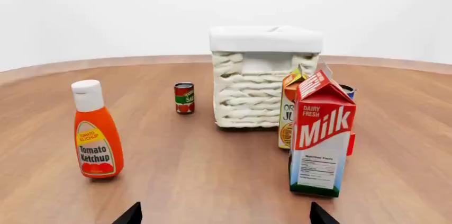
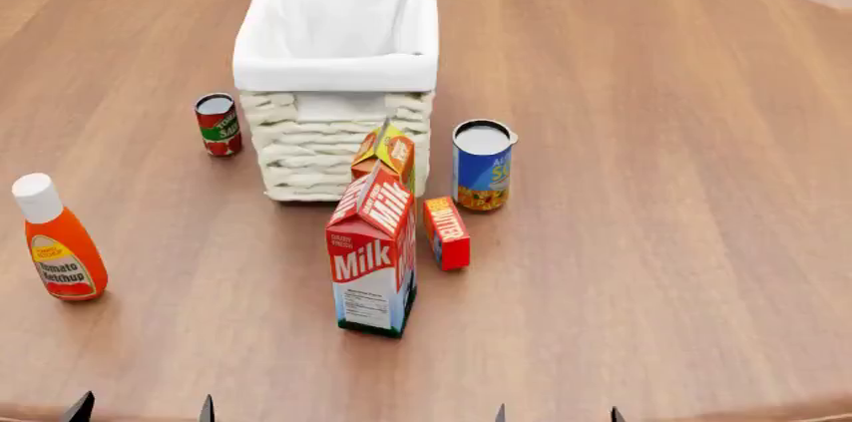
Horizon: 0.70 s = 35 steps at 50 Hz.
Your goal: Pick up the butter and put it in the basket.
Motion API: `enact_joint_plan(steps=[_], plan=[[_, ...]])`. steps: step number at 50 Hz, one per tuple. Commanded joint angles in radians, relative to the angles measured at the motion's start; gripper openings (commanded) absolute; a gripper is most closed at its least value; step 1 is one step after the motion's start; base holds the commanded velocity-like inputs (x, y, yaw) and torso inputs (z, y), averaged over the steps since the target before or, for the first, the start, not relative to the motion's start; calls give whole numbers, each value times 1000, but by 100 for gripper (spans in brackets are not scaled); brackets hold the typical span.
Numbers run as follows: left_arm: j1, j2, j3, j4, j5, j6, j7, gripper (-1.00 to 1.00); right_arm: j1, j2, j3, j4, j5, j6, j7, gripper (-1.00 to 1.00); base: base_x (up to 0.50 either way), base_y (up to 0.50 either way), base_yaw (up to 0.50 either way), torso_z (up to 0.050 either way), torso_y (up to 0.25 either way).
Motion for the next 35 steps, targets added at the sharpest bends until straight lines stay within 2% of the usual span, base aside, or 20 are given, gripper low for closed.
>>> enact_joint_plan(steps=[1, 12, 14, 15, 16, 18, 35], plan=[[0, -12, 15, -1, 0, 1, -15, 100, -2, 20, -25, -8, 20, 6, 25, 100, 0, 0, 0, 0, 0], [-11, -46, 64, -6, -38, -24, -56, 100, 9, 52, -46, 1, 52, 13, 59, 100, 0, 0, 0, 0, 0], [-7, -64, 102, -52, 51, 94, -97, 100, 13, 57, -55, 5, 40, 17, 70, 100, 0, 0, 0, 0, 0], [1, -57, 76, 10, -82, -11, -36, 100, 12, 64, -64, 14, 48, -24, 51, 100, 0, 0, 0, 0, 0], [3, -68, 88, 34, -90, -59, -21, 100, 11, 63, -62, 11, 71, -24, 40, 100, 0, 0, 262, 0, 0], [5, -69, 91, 7, -53, 14, -53, 100, 19, 70, -79, 5, 39, 11, 58, 100, 0, 0, 500, 0, 0], [-12, -86, 99, 4, -95, -20, -77, 100, 21, 90, -107, -17, 52, 40, 82, 100, 0, 0, 500, 0, 0]])
